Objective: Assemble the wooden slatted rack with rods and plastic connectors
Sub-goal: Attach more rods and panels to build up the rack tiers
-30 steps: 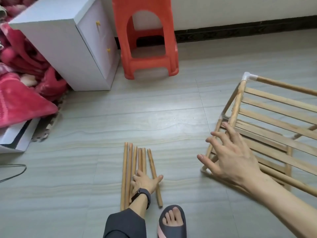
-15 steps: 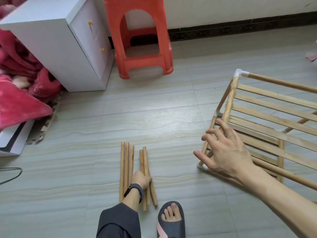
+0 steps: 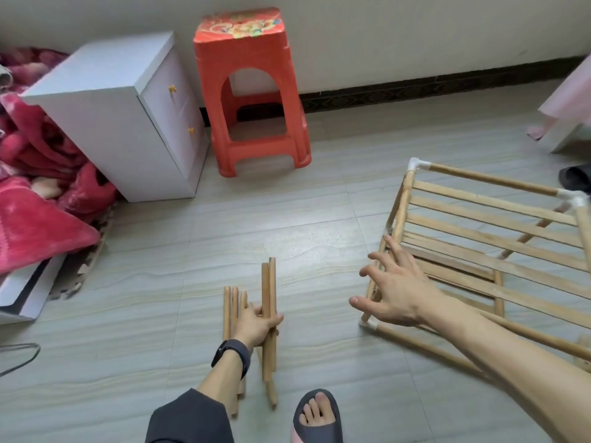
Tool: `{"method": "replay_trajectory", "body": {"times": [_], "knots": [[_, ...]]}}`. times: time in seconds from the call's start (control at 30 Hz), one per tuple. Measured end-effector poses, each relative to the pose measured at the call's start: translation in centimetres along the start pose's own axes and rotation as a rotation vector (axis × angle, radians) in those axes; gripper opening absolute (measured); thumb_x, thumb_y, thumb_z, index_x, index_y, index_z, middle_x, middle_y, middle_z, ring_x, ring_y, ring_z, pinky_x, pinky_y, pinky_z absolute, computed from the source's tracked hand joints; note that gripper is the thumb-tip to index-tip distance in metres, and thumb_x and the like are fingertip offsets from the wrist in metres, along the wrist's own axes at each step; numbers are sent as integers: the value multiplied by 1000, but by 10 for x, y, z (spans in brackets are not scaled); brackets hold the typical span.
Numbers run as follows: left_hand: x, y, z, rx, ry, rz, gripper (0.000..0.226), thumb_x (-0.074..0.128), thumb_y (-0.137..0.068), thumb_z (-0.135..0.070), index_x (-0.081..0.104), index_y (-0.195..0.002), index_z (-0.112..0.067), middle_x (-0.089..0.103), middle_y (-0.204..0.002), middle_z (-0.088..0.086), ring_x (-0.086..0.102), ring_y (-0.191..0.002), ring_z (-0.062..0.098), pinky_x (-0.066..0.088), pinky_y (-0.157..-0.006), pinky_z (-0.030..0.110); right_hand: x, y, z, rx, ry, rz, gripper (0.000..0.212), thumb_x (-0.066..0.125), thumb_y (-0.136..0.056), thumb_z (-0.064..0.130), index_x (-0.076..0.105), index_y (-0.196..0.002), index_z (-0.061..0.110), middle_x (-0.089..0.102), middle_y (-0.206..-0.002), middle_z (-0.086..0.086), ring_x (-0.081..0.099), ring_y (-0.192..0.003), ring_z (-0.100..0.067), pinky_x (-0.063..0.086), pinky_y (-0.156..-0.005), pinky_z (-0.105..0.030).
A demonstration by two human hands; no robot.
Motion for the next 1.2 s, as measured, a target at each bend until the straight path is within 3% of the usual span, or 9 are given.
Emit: {"method": "replay_trajectory", "body": {"times": [0.07, 0.13, 0.23, 0.3, 0.4, 0.57, 0.7, 0.97, 1.2], "knots": [[2, 28, -54, 161, -13, 93, 40, 84, -83, -25, 70, -114, -4, 77, -91, 9, 76, -77, 21, 55, -59, 24, -22, 4, 8, 34, -63, 134, 91, 34, -84, 87, 39, -152, 28, 26, -165, -8, -16, -155, -30, 9, -124, -54], [8, 62, -106, 311, -16, 173, 33, 84, -82, -25, 73, -108, -9, 78, -91, 7, 77, -84, 22, 51, -54, 16, -49, 12, 15, 79, -266, 126, 96, 36, -84, 87, 36, -155, 22, 38, -160, -10, 14, -155, -30, 24, -121, -48], [22, 119, -167, 494, -45, 300, 24, 82, -84, -21, 75, -105, -11, 77, -90, 9, 76, -88, 24, 48, -53, 13, -86, 30, 13, 129, -655, -64, 85, 44, -87, 82, 47, -145, 20, 62, -138, -4, 61, -123, -22, 46, -100, -35], [32, 146, -190, 581, -120, 359, 22, 81, -85, -24, 76, -102, -12, 77, -90, 12, 75, -86, 21, 49, -56, 14, -105, 49, 3, 157, -810, -221, 66, 50, -88, 77, 61, -123, 22, 72, -113, 0, 71, -94, -16, 54, -84, -33], [50, 175, -209, 655, -186, 422, 25, 82, -84, -30, 77, -102, -15, 77, -89, 12, 76, -88, 22, 51, -62, 19, -120, 80, -20, 183, -914, -420, 45, 60, -90, 65, 71, -94, 22, 73, -88, -2, 70, -81, -20, 59, -78, -40], [87, 210, -236, 769, -310, 529, 24, 82, -83, -29, 76, -101, -13, 78, -87, 7, 76, -82, 20, 59, -70, 24, -117, 142, -49, 225, -1195, -579, 40, 63, -96, 50, 72, -93, 12, 68, -78, 1, 64, -65, -11, 58, -68, -36], [129, 220, -255, 781, -567, 668, 32, 67, -95, -36, 72, -106, -7, 77, -97, 5, 76, -87, 20, 62, -83, 38, -101, 200, -88, 439, -1102, -734, 45, 60, -96, 53, 69, -86, 10, 65, -71, 1, 63, -54, -11, 50, -56, -26], [221, 226, -228, 706, -455, 664, 35, 39, -109, -34, 39, -135, -12, 67, -126, 10, 63, -109, 20, 52, -84, 30, -54, 290, -146, 840, -841, -984, 29, 48, -102, 48, 56, -94, 21, 71, -74, 3, 67, -78, -17, 43, -69, -33], [273, 189, -182, 771, -521, 573, 36, 42, -100, -59, 65, -100, -32, 70, -100, -12, 63, -105, 15, 40, -111, 48, -35, 304, -165, 878, -799, -1036, 33, 43, -105, 43, 55, -91, 15, 68, -65, 3, 66, -63, -18, 52, -70, -39]]}}
Point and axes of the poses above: each hand's wrist, its own y-axis away from the middle knuckle, its own x-axis out of the palm, z = x × y, the point moved 1 cm from there along -y, towards the middle knuckle
